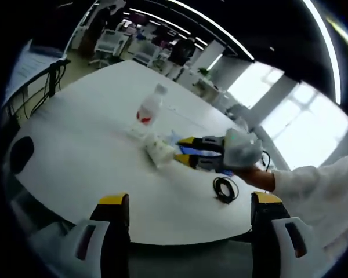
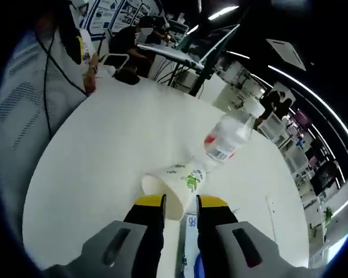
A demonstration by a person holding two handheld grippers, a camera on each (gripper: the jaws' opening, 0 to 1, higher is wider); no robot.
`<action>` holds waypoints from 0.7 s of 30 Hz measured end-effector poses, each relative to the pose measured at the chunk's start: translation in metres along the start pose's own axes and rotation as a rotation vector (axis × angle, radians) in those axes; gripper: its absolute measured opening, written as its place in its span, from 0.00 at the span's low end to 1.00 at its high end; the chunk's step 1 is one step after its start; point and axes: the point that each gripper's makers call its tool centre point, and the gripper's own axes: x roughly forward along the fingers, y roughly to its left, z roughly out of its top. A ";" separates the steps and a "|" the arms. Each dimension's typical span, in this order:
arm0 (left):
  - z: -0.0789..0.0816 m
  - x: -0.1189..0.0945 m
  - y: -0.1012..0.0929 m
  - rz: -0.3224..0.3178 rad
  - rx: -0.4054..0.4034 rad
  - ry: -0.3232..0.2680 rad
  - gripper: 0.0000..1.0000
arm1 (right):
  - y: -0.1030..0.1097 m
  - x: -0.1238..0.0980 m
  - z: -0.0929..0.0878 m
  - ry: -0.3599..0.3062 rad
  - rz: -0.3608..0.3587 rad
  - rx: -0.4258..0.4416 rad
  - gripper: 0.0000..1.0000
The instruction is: Arrange the tabletop items into an orderly group along one side of the table until the central work area is clear of visible clutter.
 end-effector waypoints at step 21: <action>0.006 -0.002 -0.002 -0.039 -0.057 -0.033 0.82 | -0.028 -0.008 0.008 0.016 -0.021 0.301 0.00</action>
